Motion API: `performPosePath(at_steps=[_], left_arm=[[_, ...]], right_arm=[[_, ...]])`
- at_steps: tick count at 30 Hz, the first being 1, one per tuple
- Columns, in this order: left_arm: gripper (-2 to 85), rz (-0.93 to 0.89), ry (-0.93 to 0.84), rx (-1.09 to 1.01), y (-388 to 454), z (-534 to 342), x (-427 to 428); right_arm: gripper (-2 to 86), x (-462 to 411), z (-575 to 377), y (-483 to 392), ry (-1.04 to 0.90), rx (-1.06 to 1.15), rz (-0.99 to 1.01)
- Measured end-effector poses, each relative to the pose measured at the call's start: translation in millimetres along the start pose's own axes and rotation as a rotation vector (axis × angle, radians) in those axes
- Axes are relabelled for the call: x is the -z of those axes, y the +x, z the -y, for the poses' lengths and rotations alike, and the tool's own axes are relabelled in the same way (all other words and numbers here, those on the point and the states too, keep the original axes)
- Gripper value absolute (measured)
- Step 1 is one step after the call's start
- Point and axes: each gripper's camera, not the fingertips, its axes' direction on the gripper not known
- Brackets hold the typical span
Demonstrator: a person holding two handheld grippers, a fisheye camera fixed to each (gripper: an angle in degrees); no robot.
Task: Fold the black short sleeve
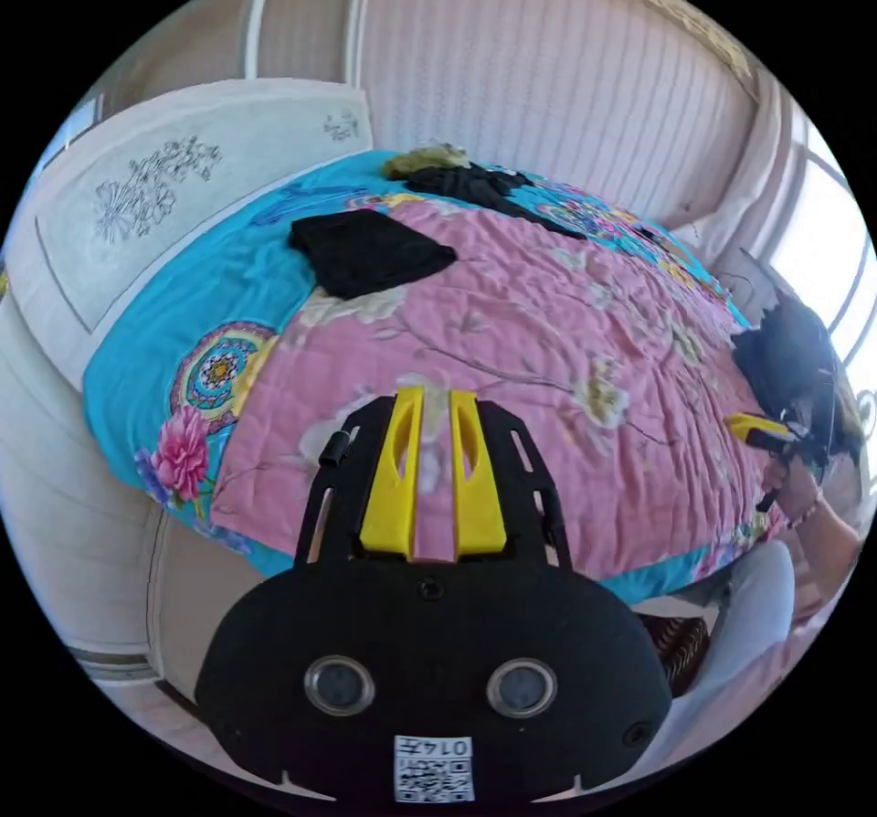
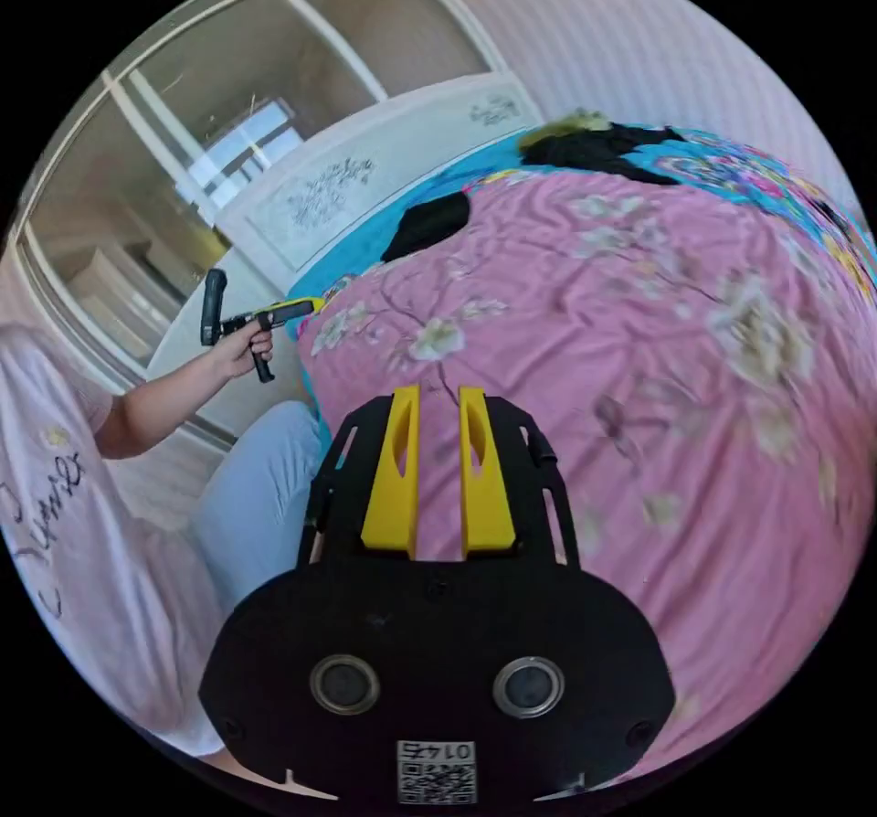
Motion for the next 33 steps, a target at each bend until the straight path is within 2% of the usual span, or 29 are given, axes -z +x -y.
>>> performPosePath(at_steps=[3,8,13,15,20,25,27,30,31,33], left_arm=[[6.4,-0.072,-0.007,0.073,-61,34,-18],[6.8,-0.043,0.051,0.054,-109,102,-50],[8.2,-0.012,-0.039,0.032,-118,157,-102],[8.1,0.005,-0.178,0.064,-124,178,-125],[5.6,0.006,-0.161,0.059,-125,182,-121],[-0.4,-0.031,-0.086,0.009,-123,187,-84],[-0.8,-0.057,0.033,-0.071,-110,186,-39],[-1.0,-0.034,0.118,-0.203,-86,181,22],[-1.0,-0.063,0.12,-0.217,-81,179,34],[-1.0,-0.234,0.141,-0.246,-60,150,85]], right_arm=[[11.5,-79,64,-31,-0.052,0.129,0.017],[11.7,-182,157,-60,-0.103,0.321,-0.076],[11.6,-268,230,-68,-0.152,0.395,-0.169],[11.0,-309,251,-76,-0.173,0.422,-0.206],[8.3,-395,263,-76,-0.302,0.385,-0.294],[2.6,-384,266,-50,-0.276,0.254,-0.175],[1.8,-340,260,-37,-0.173,0.244,-0.119],[1.3,-264,236,-13,-0.055,0.154,-0.048],[1.2,-248,226,-8,-0.033,0.123,-0.019],[1.1,-185,169,10,0.048,0.023,0.069]])
